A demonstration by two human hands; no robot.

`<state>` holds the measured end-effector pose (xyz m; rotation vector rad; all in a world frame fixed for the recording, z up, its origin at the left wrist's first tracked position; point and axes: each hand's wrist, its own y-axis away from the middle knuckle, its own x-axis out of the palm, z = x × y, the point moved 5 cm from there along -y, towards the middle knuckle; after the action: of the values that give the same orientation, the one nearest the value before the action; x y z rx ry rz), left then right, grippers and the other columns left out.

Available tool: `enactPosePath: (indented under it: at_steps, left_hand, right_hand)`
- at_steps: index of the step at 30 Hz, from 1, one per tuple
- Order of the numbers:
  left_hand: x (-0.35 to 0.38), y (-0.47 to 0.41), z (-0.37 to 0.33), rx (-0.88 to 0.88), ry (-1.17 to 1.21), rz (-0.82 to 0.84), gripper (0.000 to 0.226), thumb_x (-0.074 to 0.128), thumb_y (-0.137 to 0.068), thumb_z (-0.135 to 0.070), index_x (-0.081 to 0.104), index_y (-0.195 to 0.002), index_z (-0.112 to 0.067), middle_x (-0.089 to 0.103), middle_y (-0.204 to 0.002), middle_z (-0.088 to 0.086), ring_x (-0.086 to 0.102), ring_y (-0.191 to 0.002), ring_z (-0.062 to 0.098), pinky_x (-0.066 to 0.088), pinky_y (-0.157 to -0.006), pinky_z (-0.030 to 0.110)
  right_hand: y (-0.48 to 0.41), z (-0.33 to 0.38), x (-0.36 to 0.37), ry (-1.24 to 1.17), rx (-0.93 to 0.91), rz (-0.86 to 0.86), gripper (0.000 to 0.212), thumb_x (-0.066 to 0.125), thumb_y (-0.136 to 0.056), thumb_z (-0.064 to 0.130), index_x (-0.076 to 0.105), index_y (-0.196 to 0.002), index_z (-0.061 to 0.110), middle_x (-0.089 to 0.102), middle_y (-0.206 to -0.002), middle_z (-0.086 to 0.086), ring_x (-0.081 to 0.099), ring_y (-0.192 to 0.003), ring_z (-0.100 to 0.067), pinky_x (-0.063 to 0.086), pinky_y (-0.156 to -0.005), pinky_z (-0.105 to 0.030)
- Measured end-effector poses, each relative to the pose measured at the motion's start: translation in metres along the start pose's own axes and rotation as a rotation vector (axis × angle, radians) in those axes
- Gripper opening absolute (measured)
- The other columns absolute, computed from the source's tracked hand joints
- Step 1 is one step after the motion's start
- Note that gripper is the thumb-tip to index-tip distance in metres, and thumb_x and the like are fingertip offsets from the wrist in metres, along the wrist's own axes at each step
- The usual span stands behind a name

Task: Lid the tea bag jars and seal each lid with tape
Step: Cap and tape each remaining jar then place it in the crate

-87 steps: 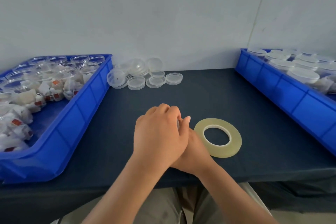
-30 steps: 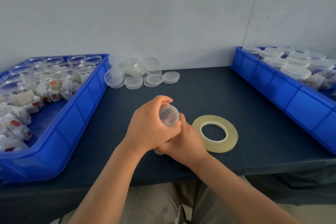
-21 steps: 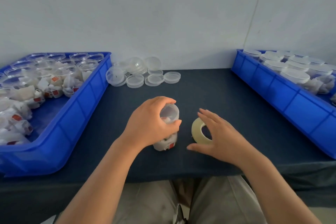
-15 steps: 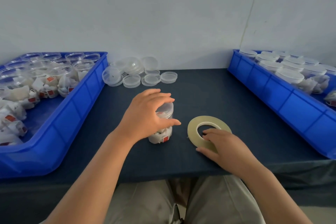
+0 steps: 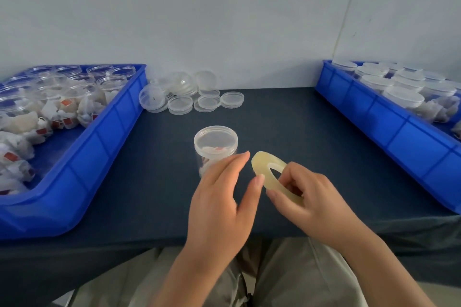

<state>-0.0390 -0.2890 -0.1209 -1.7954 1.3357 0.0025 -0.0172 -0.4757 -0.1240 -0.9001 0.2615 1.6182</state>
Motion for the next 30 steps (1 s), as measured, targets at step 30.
enactPosePath:
  at_steps: [30]
  left_hand:
    - [-0.015, -0.010, 0.003, -0.024, -0.069, -0.029, 0.027, 0.051, -0.107, -0.050, 0.070, -0.106, -0.030, 0.075, -0.100, -0.025, 0.072, -0.083, 0.001, 0.059, -0.062, 0.029]
  right_hand:
    - [0.004, 0.007, 0.023, -0.106, 0.094, -0.101, 0.061, 0.050, -0.081, 0.094, 0.052, -0.087, 0.033, 0.060, -0.079, 0.003, 0.048, -0.059, -0.010, 0.041, -0.053, -0.025]
